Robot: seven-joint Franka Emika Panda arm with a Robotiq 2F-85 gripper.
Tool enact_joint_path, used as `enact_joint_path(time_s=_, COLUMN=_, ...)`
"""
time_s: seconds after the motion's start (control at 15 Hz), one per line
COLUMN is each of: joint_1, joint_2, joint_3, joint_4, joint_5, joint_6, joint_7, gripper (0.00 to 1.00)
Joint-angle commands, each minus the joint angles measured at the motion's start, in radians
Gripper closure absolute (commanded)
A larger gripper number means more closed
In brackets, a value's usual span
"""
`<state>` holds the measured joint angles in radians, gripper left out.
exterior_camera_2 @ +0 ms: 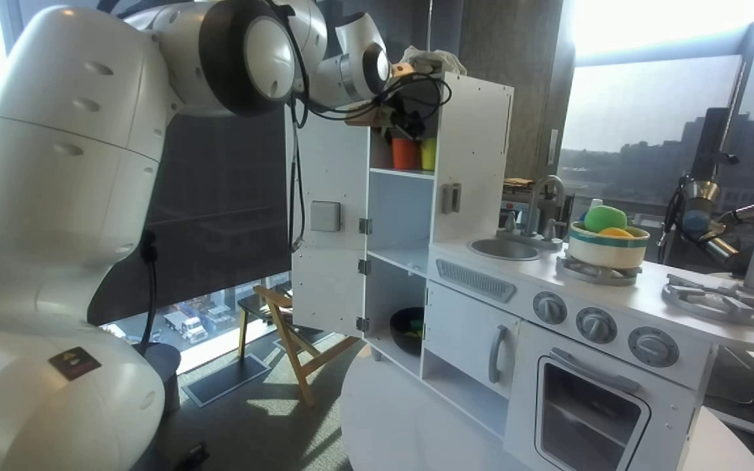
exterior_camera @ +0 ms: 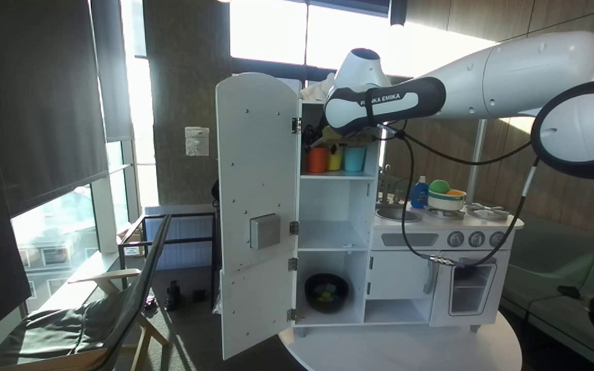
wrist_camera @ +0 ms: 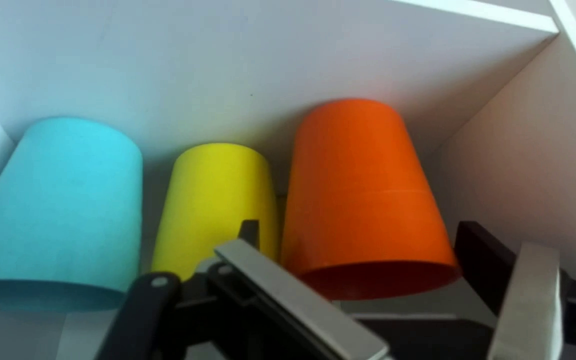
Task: Move the orange cup to the top compartment of the cabinet
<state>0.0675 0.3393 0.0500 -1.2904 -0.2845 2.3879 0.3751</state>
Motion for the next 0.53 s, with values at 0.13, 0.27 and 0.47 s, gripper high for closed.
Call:
enact_joint_path(time_s=0.13, joint_1=0.004, joint_2=0.058, joint_3=0.018, joint_4=0.106, joint_5=0.024, joint_6=-0.064, joint_7=-0.018, gripper=0.0)
enact_joint_path(time_s=0.27, joint_1=-0.026, joint_2=-0.104, joint_3=0.023, joint_4=-0.167, joint_5=0.028, joint_6=0.03, joint_7=-0.019, gripper=0.0)
enact_joint_path(time_s=0.47, joint_1=-0.014, joint_2=-0.048, joint_3=0.016, joint_4=-0.083, joint_5=0.027, joint_6=-0.013, joint_7=-0.022, gripper=0.0)
